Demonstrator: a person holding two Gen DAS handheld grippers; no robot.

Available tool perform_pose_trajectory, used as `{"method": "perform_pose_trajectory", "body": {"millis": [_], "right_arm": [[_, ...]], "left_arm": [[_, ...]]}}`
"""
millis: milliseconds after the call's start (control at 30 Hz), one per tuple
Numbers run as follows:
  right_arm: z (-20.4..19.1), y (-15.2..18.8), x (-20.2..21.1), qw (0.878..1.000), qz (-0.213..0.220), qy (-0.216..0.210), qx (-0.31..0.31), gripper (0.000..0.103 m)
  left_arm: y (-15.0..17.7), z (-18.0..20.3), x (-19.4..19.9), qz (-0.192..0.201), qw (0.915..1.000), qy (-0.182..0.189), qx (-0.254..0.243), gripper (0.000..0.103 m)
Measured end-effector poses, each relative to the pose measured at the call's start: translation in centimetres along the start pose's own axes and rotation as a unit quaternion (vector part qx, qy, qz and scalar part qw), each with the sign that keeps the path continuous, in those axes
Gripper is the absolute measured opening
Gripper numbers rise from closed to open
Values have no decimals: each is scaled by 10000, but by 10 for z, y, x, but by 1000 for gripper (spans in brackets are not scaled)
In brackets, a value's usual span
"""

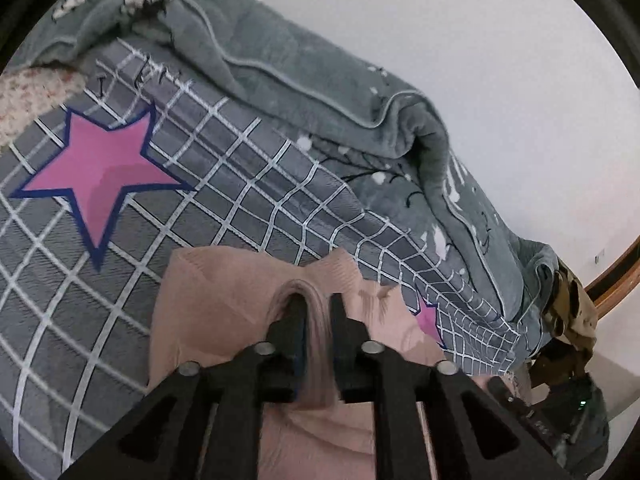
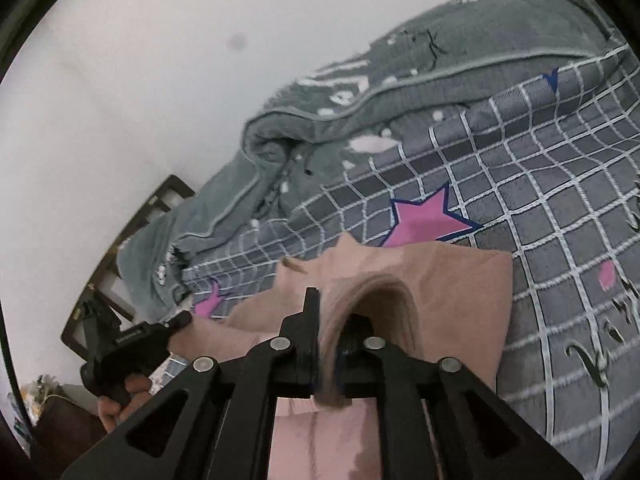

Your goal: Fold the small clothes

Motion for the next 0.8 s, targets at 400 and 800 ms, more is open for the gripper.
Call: {"method": "perform_pose_trajectory", "body": {"millis": [400,800], "right_arm": [[17,-4,-28,9906,1,1130,775,41],[22,10,-68,9720,-472,1892,1310,17]], "left_arm": [[-7,-12,-19,97,9985,-471,-247,65],[14,3,-63,-238,9729,-1760,-1478,7]]}}
Point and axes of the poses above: each gripper's, at about its wrist camera, not at the fingertips, and x roughly against the way its jaws point, z to its right, y to its underside, the point moved 2 cm from there along -x, roughly the way its jaws point, and after that the axes turned 6 degrees about y, right-handed, at the moved point
